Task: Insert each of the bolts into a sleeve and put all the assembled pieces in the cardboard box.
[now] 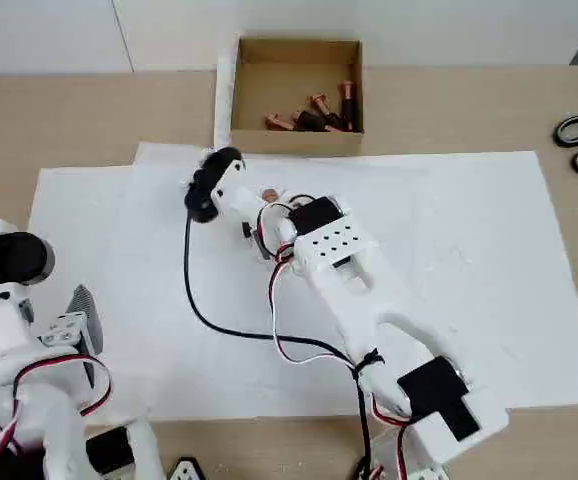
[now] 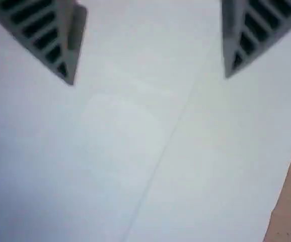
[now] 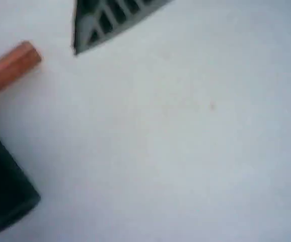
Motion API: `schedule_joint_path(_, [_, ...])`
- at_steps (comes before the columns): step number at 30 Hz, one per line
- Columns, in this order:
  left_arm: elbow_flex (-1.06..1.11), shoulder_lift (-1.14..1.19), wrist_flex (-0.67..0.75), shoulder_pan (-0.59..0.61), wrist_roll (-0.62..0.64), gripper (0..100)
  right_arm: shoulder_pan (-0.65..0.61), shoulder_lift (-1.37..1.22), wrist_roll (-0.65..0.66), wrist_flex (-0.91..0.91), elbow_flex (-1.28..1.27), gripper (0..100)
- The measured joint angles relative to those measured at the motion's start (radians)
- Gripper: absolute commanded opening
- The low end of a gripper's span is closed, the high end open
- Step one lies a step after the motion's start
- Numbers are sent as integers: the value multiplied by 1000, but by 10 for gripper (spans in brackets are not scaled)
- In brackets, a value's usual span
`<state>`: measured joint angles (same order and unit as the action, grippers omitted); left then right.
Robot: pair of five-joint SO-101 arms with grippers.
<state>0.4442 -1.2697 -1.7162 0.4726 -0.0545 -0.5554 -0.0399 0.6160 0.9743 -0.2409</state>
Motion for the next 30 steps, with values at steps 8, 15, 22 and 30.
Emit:
schedule_joint_path(8, [0,0,0,0,0,182,0,0,146,-94,0,198])
schedule_joint_path(15, [0,0,0,0,0,182,0,-97,149,-290,0,200])
schedule_joint_path(22, [0,0,0,0,0,182,-11,-166,147,-339,0,201])
schedule_joint_path(30, [0,0,0,0,0,182,-57,-166,150,-339,0,201])
